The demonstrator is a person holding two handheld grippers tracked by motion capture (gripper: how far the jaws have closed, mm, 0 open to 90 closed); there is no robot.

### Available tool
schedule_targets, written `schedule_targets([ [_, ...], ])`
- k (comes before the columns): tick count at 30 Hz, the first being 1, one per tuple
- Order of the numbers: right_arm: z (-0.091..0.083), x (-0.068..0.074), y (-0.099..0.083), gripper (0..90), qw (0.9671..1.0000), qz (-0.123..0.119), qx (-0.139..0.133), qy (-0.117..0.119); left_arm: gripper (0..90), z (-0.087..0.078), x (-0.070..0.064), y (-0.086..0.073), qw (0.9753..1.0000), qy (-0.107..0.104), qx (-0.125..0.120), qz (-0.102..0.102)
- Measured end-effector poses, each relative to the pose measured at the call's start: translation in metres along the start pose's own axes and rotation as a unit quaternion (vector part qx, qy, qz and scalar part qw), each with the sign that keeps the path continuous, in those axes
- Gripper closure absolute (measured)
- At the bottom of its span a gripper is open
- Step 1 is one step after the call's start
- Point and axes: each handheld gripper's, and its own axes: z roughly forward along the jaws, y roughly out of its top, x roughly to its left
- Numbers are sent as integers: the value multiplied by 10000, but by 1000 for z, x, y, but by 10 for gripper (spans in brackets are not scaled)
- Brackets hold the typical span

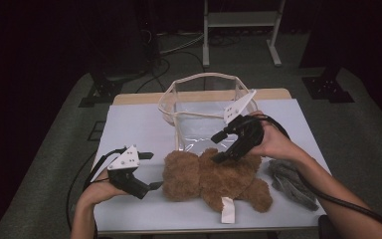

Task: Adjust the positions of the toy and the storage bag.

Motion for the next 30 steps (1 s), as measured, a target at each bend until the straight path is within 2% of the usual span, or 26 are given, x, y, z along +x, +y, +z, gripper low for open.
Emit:
schedule_targets([
  [4, 18, 4, -9, 254, 9998, -26, 170, 83, 62, -1, 0, 0, 10000, 18, -6, -6],
  [10, 34, 5, -18, 251, 9996, -9, 283, 98, 62, -2, 0, 0, 10000, 13, 2, 9],
  [13, 41, 5, -23, 244, 9993, -56, 360, 57, 61, -2, 0, -1, 10000, 6, 0, -13],
  [15, 45, 6, -26, 235, 9989, -104, 458, -52, 62, -2, 0, -1, 10000, 9, 6, -17],
  [22, 50, 7, -35, 227, 9988, -131, 425, -205, 62, -2, 1, -1, 10000, -8, -9, -23],
  [25, 50, 8, -39, 217, 9978, -193, 481, -406, 61, -1, 1, -2, 10000, -22, 9, -26],
  [30, 51, 4, -47, 206, 9982, -139, 415, -418, 61, -1, 1, -3, 10000, -30, 10, -39],
])
